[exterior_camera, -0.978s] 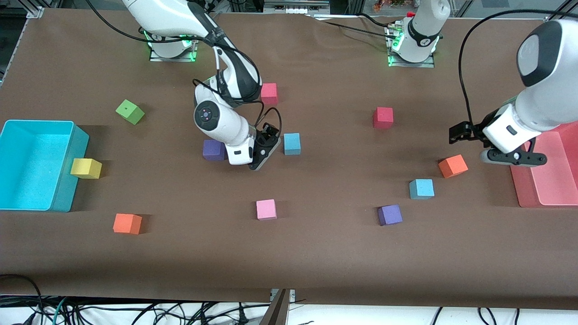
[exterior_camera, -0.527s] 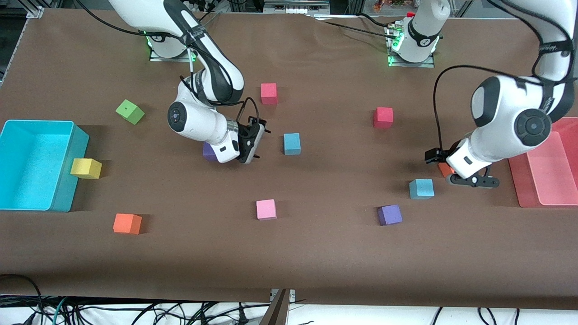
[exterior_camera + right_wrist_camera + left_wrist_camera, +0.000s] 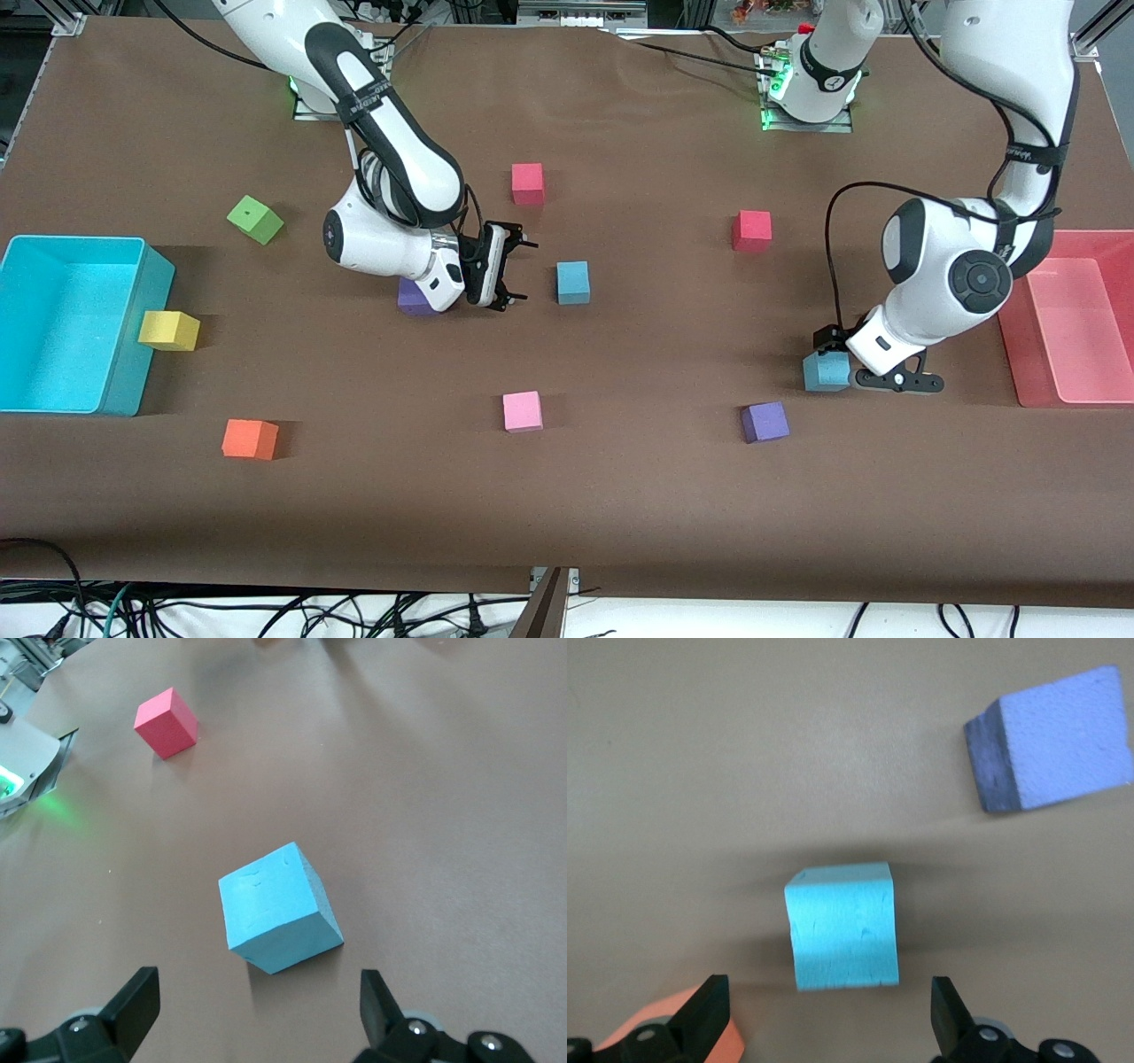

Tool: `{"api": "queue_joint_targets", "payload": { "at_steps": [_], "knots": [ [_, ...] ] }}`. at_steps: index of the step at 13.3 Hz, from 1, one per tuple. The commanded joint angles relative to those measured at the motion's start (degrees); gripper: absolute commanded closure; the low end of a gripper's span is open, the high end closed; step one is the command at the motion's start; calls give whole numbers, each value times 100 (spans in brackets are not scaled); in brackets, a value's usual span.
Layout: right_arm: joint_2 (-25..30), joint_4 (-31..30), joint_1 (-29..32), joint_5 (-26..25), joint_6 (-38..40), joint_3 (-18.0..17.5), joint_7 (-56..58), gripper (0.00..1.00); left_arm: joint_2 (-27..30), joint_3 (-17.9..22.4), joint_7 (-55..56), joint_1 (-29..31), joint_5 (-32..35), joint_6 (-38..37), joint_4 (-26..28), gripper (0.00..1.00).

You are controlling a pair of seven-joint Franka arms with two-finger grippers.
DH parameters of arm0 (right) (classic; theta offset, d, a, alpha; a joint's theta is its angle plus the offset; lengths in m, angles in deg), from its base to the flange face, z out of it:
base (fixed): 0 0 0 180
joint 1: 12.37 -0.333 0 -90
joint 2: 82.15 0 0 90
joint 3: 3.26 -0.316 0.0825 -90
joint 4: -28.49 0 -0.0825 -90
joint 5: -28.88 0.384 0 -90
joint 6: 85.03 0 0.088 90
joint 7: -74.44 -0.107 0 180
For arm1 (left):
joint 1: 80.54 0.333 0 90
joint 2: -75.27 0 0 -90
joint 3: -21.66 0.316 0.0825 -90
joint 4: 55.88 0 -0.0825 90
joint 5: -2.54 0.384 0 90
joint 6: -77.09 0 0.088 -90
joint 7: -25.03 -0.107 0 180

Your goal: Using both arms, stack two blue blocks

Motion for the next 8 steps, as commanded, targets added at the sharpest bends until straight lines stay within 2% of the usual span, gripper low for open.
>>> {"api": "queue_joint_targets", "payload": {
  "at_steps": [1,3,4,8],
  "knots": [
    [-213,-22,102,645,26,-113,1044,0,-212,37,-88,-49,13,336,-31,0],
    [-495,31,137,1346,516,-96,1810,0,-353,37,-88,-67,-5,494,-31,0],
    [-513,23,103,1506,527,-95,2004,0,-414,37,-88,-67,-31,504,-40,0],
    [-539,-39,146,1499,563,-87,2243,0,-599,37,-79,-67,-75,705,-32,0]
  ]
}}
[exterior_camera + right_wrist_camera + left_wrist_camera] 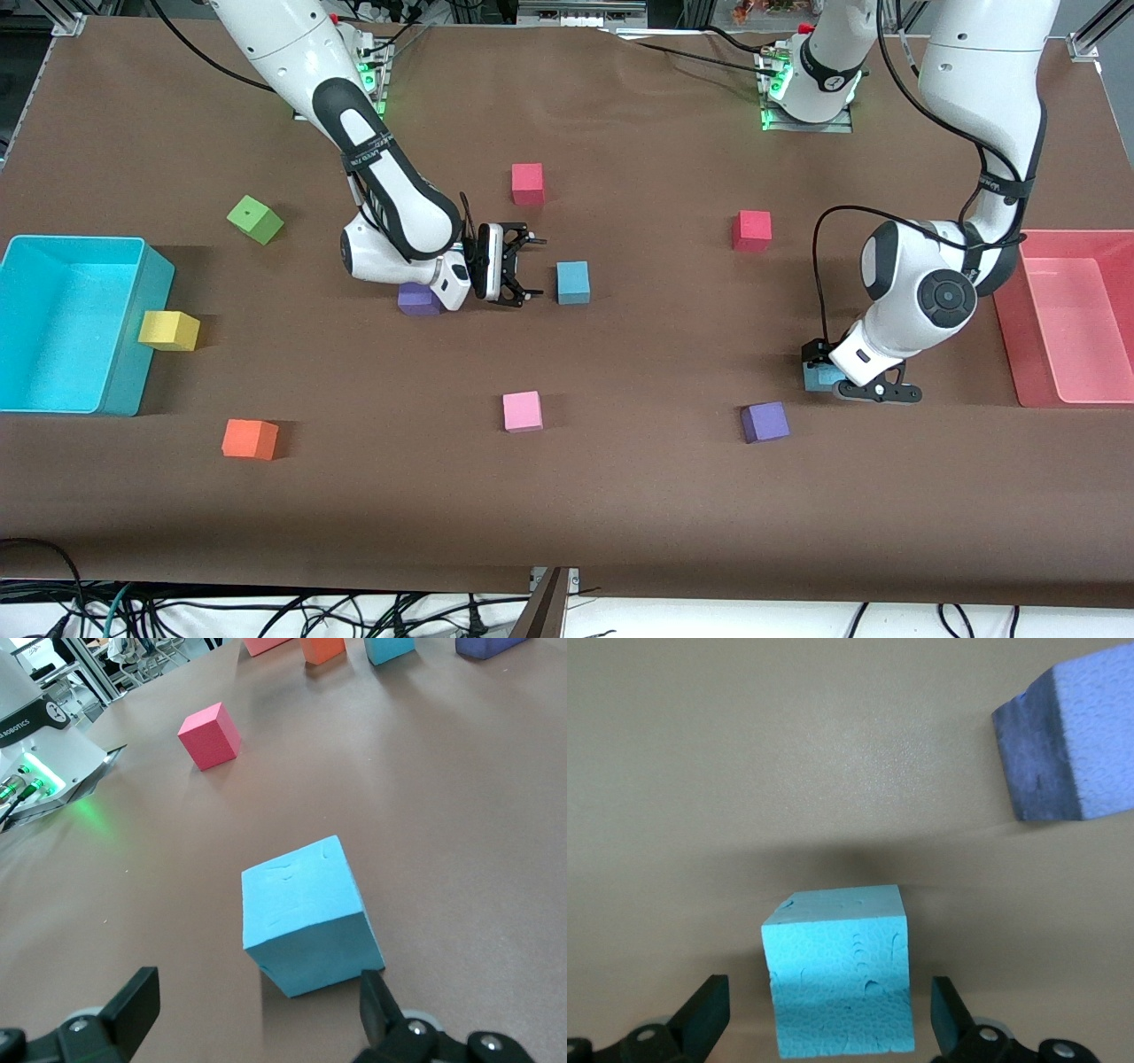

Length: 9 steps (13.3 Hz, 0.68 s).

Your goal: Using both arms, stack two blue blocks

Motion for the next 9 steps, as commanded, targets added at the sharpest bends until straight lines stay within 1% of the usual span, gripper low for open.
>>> {"api": "queue_joint_targets", "payload": {
  "at_steps": [1,2,3,4,5,6,7,8,9],
  "knots": [
    [-50,-32,132,110,76,-83,352,0,-139,41,-79,-64,-75,193,-29,0],
    [-112,-32,132,110,84,-83,449,0,-165,41,-79,-64,-75,202,-29,1],
    [-121,-23,158,110,85,-66,545,0,-183,41,-62,-64,-75,202,-38,7],
    [-147,-15,211,110,76,-65,598,0,-183,41,-18,-64,-75,202,-38,15],
    [-148,-15,211,110,84,-65,608,0,-183,41,52,-99,-75,193,-29,28],
    [-148,-6,220,110,85,-65,616,0,-183,41,113,-134,-75,184,-29,34],
    [-156,-6,220,110,85,-65,617,0,-174,41,140,-135,-75,184,-29,44],
    [-156,-6,220,110,85,-65,651,0,-157,41,140,-126,-75,176,-20,47],
    [-165,3,220,119,85,-65,660,0,-104,41,80,-126,-75,132,-20,56]
  ]
}}
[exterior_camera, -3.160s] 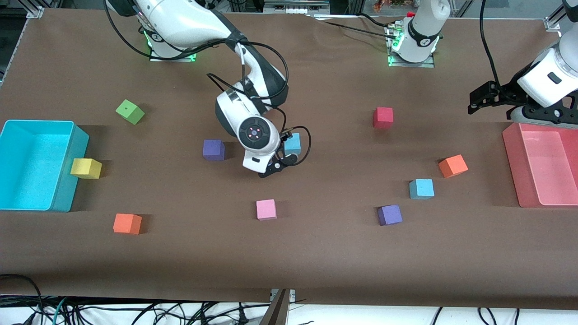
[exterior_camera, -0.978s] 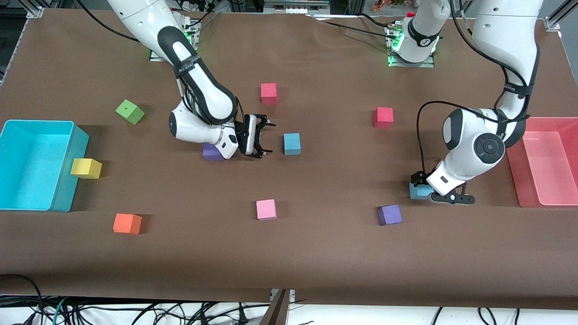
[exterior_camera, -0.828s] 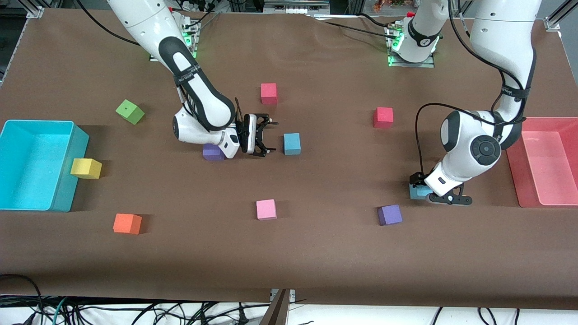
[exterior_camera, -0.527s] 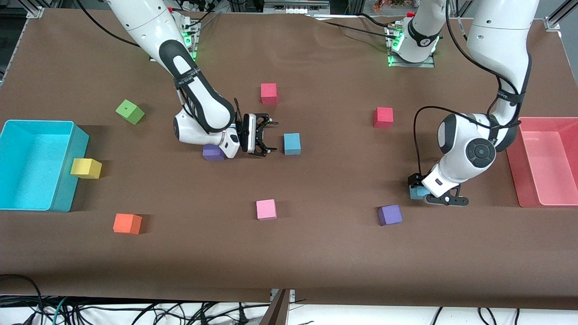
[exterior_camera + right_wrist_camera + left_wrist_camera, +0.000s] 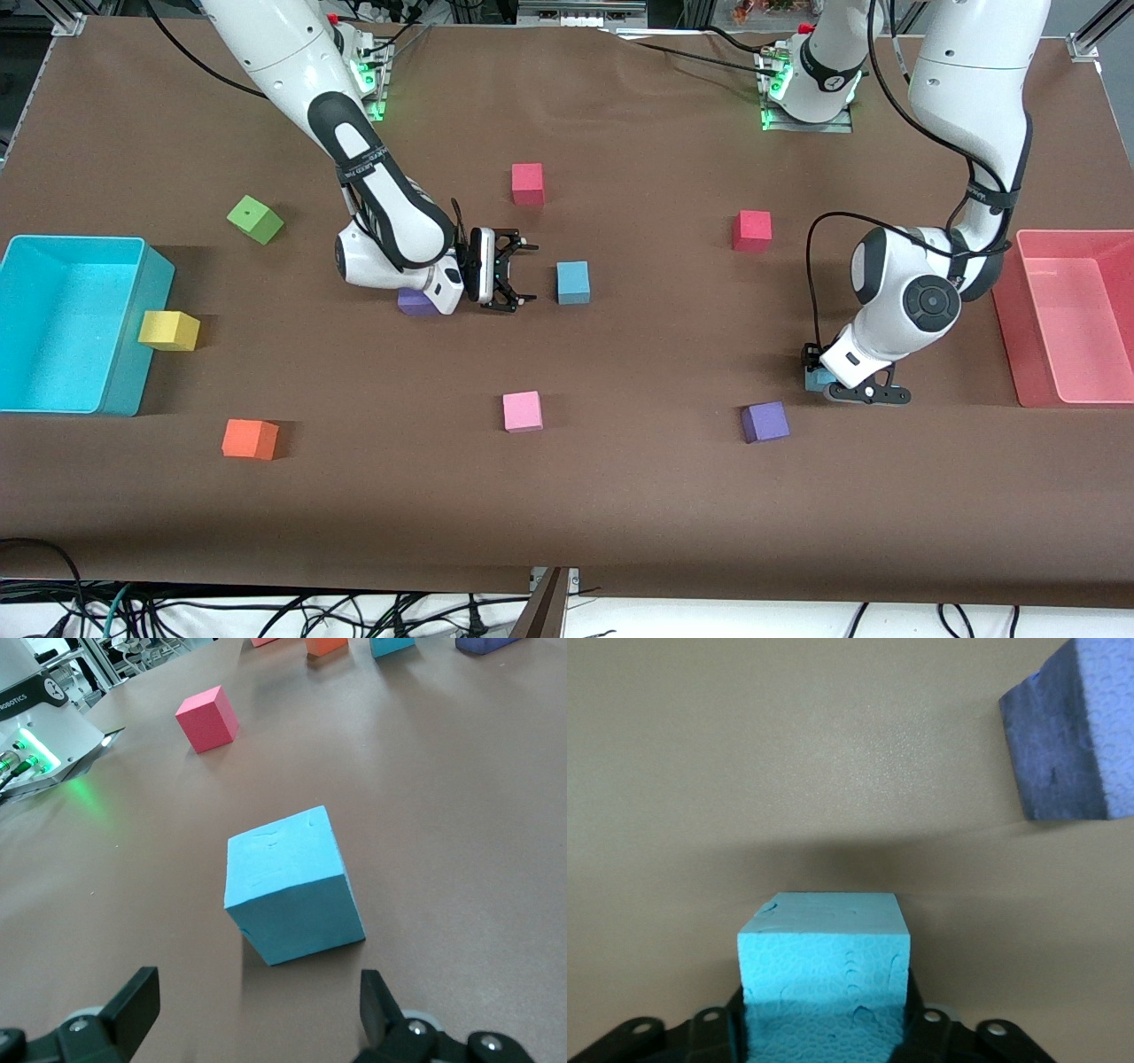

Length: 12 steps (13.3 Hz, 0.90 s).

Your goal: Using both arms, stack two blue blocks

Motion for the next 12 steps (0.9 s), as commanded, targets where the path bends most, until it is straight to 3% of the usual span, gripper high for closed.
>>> {"api": "queue_joint_targets", "payload": {
  "at_steps": [1,4,7,10,12],
  "knots": [
    [-48,24,75,128,71,-68,192,0,168,45,-25,-66,-66,-50,16,62],
    [-75,59,83,128,71,-68,218,0,720,19,79,-188,-74,-697,8,62],
    [-84,68,92,128,80,-77,218,0,1415,10,973,-759,-215,-1875,-89,60],
    [-84,95,83,128,80,-77,210,0,1654,19,1257,-1488,-224,-2378,-405,79],
    [-84,95,75,128,80,-68,236,0,1619,10,1599,-2007,-415,-2362,-458,81]
  ]
}}
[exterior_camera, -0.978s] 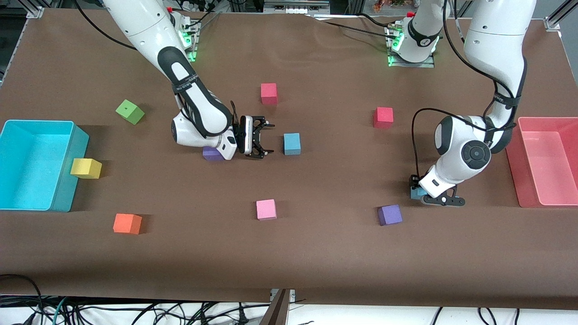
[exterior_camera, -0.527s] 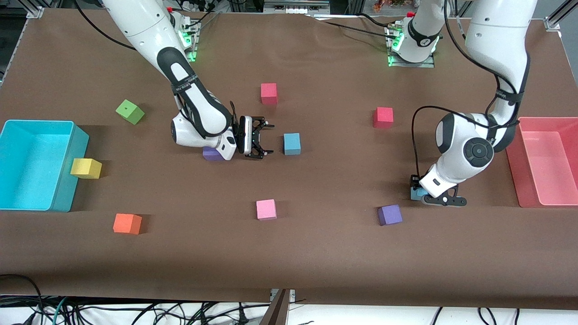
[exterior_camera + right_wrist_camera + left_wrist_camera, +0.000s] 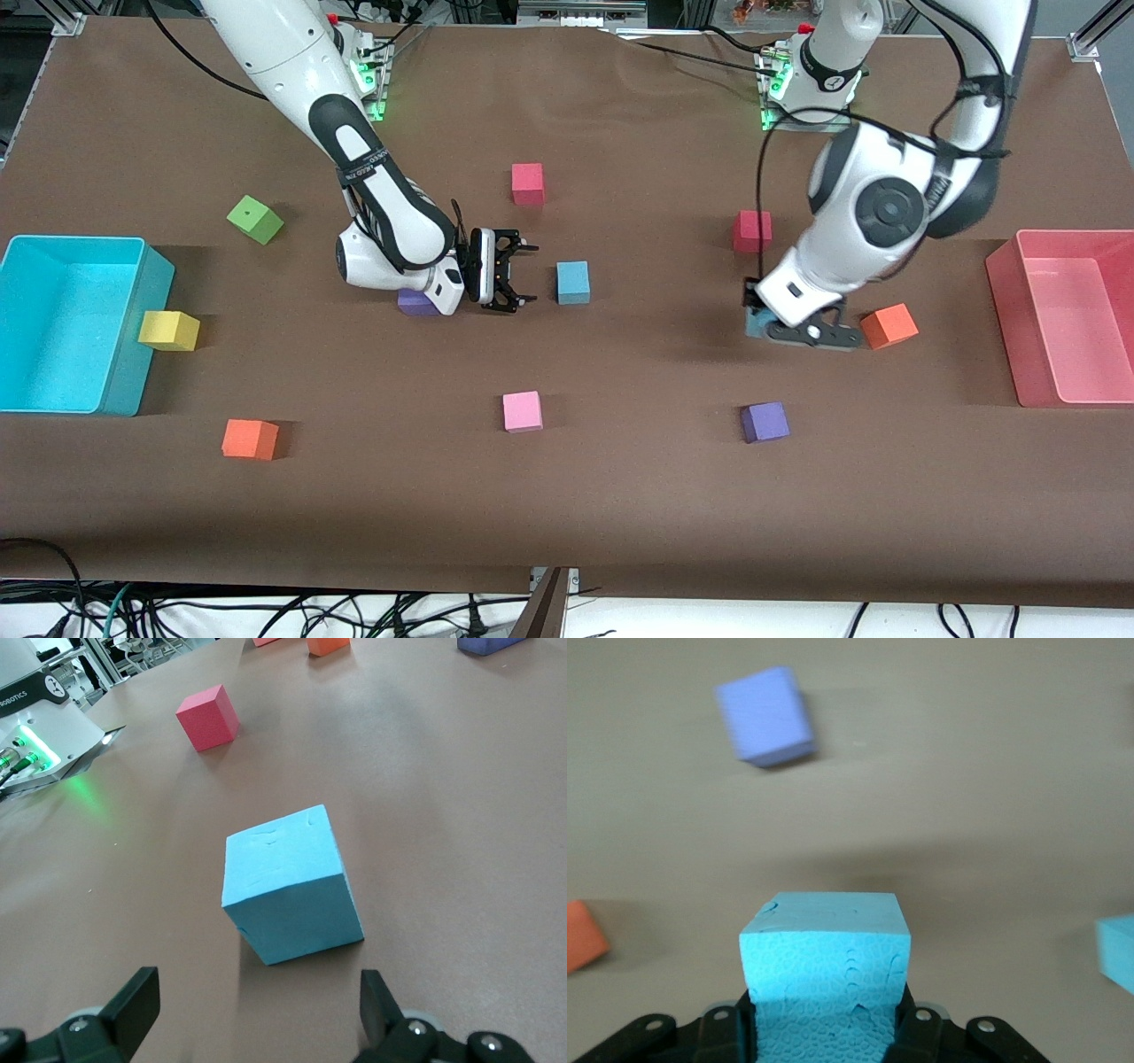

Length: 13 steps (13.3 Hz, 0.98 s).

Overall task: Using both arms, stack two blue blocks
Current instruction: 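Lift the cube with the left gripper and carry it over the placed cube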

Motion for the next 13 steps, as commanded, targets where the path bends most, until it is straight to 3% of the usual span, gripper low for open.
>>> {"api": "queue_joint_targets", "payload": {
  "at_steps": [1,3,7,13],
  "knots": [
    [-41,59,72,120,74,-67,166,0,-184,93,562,-676,-685,-49,-178,85],
    [-41,59,72,120,74,-75,166,0,-447,93,1318,-1090,-1198,-49,-458,85],
    [-41,59,72,120,74,-67,166,0,-1185,93,2444,-1653,-1199,-40,-1310,84],
    [-41,59,72,120,74,-76,166,0,-1766,163,3237,-2155,-1181,92,-1698,84]
  ]
}}
